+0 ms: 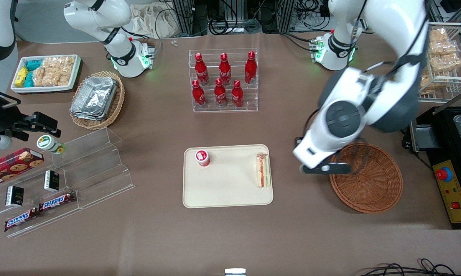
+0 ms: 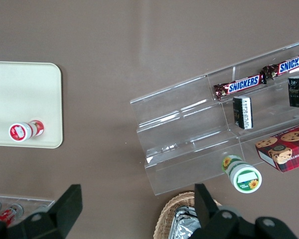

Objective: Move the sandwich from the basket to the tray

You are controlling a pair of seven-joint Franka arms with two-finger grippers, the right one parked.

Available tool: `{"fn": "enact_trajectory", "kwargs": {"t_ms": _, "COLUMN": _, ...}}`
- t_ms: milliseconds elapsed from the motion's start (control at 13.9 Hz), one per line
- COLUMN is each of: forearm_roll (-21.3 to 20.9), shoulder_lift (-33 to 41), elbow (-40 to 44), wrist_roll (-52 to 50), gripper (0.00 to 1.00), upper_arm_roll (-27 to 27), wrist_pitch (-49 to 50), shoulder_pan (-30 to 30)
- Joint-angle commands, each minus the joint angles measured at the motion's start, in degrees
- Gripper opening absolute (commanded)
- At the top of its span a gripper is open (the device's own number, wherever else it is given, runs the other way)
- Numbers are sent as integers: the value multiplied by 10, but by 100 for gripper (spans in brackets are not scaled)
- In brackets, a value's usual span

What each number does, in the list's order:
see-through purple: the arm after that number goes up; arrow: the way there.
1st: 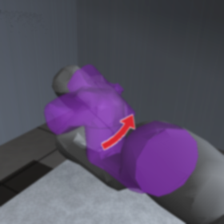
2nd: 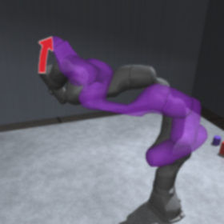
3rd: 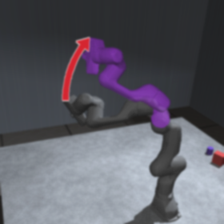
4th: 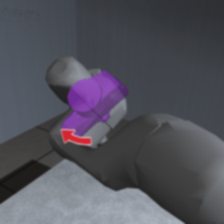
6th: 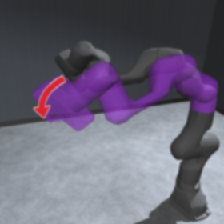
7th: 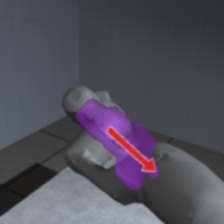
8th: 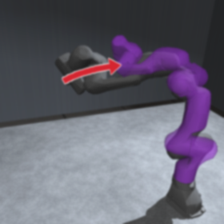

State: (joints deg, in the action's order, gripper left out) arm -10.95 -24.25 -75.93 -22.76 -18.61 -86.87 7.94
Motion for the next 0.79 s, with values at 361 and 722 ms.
{"fn": "enact_trajectory", "kwargs": {"t_ms": 361, "forearm_roll": 11, "shoulder_lift": 110, "elbow": -15, "wrist_roll": 73, "gripper": 100, "upper_arm_roll": 0, "wrist_pitch": 85, "shoulder_pan": -137}}
{"fn": "enact_trajectory", "kwargs": {"t_ms": 722, "forearm_roll": 44, "shoulder_lift": 113, "elbow": -16, "wrist_roll": 99, "gripper": 100, "upper_arm_roll": 2, "wrist_pitch": 86, "shoulder_pan": -175}}
